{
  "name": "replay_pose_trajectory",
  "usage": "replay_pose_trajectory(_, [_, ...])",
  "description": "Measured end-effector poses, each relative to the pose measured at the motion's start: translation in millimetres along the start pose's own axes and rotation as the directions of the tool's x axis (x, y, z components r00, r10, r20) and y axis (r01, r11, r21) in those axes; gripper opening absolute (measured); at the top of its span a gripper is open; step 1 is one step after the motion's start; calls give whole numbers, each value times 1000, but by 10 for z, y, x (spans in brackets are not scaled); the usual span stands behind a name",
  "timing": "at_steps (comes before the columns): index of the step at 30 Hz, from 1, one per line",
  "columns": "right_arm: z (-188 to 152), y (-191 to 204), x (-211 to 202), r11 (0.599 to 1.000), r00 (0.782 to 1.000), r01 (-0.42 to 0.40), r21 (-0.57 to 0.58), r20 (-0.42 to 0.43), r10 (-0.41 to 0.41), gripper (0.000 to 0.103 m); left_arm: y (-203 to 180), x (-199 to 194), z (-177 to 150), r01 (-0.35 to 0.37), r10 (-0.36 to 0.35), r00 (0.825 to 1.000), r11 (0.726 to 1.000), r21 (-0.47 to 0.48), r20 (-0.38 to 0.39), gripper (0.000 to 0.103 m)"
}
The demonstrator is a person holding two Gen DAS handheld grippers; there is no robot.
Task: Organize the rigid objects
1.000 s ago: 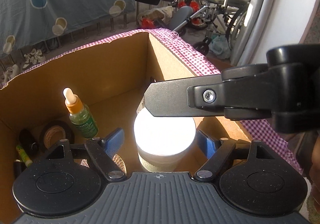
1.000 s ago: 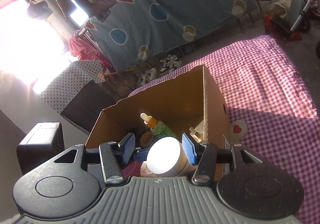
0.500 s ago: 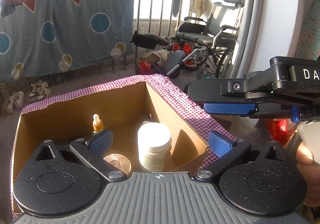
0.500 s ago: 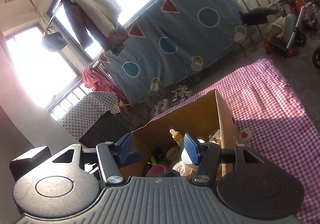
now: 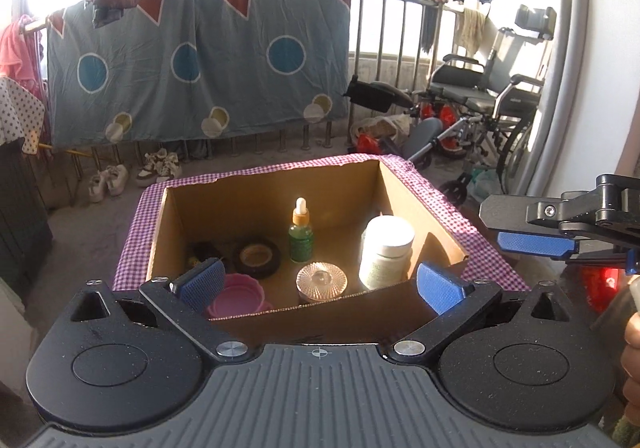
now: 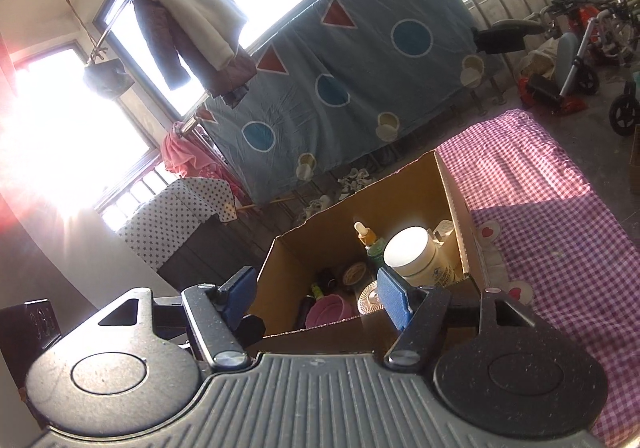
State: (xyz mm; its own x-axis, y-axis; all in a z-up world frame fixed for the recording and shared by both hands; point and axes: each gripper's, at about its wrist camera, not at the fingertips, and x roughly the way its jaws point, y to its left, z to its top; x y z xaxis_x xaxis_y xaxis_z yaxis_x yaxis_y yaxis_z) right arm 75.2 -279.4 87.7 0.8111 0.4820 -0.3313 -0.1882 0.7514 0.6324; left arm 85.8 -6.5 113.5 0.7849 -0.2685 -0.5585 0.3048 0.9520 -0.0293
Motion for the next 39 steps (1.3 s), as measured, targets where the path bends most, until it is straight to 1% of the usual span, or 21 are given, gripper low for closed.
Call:
replay_pose_trajectory(3, [-69, 19, -11, 1000, 1000, 19, -7, -15, -19, 72, 25, -59, -85, -102, 102, 995, 995, 7, -15, 103])
replay_pose_trajectory(5, [-105, 31, -8, 999, 999, 39, -20, -23, -40, 73, 51, -58, -110, -125, 125, 992, 992, 7, -22, 103])
replay_pose_trajectory(9, [-158, 78, 10, 997, 997, 67, -38, -37, -68, 73, 126, -61, -136, -97, 96, 994, 995, -22, -42, 103])
replay_pose_trajectory(11, [-175, 104, 14, 996, 996, 77, -49, -42, -79, 73, 143, -59, -143, -92, 92, 995, 996, -12, -35, 103])
replay_pose_trajectory(14, [-219, 160, 7, 993, 994, 92, -76, -45, -96, 73, 101, -80, -208, -118, 119, 993, 992, 35, -9, 103])
replay_pose_trajectory(16, [-221, 184, 13, 992, 994, 97, -87, -47, -101, 75, 66, -88, -239, -150, 150, 989, 987, 52, 5, 103])
replay_pose_trajectory(18, [-237, 200, 21, 990, 993, 100, -95, -48, -105, 75, 71, -82, -251, -161, 161, 987, 986, 41, 4, 103])
replay_pose_trajectory(26, [-250, 203, 67, 986, 990, 119, -116, -56, -126, 76, 155, -33, -267, -141, 140, 990, 990, -20, -29, 103])
replay_pose_trajectory(29, [-266, 181, 92, 982, 987, 139, -127, -59, -147, 80, 184, -9, -283, -147, 145, 989, 988, -43, -40, 103])
replay_pose_trajectory(31, [-278, 153, 110, 977, 984, 161, -141, -60, -171, 82, 211, 27, -288, -163, 160, 985, 985, -63, -57, 103])
replay_pose_trajectory(33, [-297, 112, 126, 970, 978, 191, -152, -57, -202, 90, 254, 71, -295, -184, 177, 981, 979, -88, -83, 103])
replay_pose_trajectory(34, [-304, 90, 141, 964, 973, 212, -161, -55, -224, 96, 272, 91, -301, -192, 183, 978, 976, -101, -95, 103])
replay_pose_trajectory(35, [-310, 82, 154, 958, 969, 229, -171, -52, -241, 99, 289, 104, -308, -198, 187, 977, 974, -111, -103, 103])
replay_pose_trajectory(39, [-351, 75, 276, 930, 948, 292, -226, -58, -312, 103, 367, 167, -354, -236, 216, 966, 962, -140, -146, 103])
